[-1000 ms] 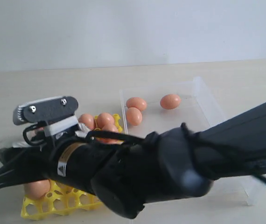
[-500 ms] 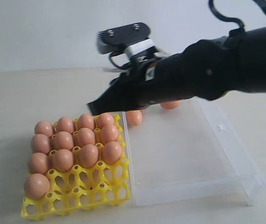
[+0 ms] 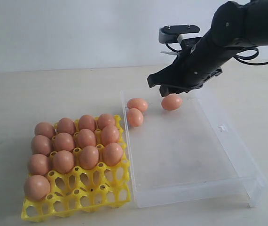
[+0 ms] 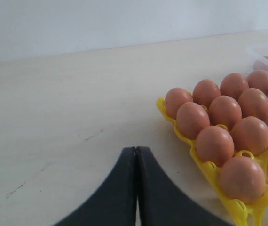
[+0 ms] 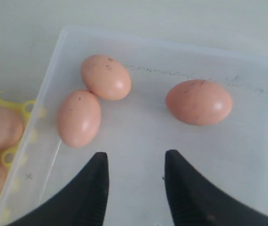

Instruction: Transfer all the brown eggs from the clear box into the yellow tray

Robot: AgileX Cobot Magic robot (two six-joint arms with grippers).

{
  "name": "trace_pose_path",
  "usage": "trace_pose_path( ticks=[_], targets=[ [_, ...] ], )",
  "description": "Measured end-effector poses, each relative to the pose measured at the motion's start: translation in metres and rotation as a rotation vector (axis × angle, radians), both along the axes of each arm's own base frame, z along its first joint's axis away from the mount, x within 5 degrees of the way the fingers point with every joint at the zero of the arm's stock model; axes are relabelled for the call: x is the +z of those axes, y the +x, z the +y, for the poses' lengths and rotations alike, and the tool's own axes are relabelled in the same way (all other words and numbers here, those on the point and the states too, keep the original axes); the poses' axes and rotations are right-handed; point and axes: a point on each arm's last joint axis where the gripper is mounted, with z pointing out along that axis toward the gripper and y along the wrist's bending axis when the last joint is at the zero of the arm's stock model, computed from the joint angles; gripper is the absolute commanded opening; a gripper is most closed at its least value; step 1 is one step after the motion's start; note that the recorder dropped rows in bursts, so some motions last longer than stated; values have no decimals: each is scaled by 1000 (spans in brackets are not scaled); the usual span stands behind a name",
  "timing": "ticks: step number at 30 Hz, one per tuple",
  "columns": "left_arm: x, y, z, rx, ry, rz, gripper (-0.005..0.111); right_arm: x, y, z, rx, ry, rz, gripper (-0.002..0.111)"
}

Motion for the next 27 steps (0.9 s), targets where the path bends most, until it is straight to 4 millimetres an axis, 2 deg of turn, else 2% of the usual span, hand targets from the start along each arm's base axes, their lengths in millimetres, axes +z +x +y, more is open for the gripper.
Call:
trace_pose_path(
  ticks=[6, 11, 14, 21, 27],
  targets=[
    [0, 0, 0, 0, 0, 0, 0, -22, 28, 8, 38, -39, 52, 57],
    [0, 0, 0, 0, 0, 0, 0, -37, 45, 16, 39, -38, 71, 58],
    [0, 0, 0, 0, 0, 0, 0, -38, 52, 18, 75, -52, 47, 58],
    [0, 0, 0, 0, 0, 0, 0, -30, 56, 25, 193, -102, -37, 58],
    [0, 0, 0, 0, 0, 0, 0, -41, 52, 38, 283, -123, -36, 58]
  ],
)
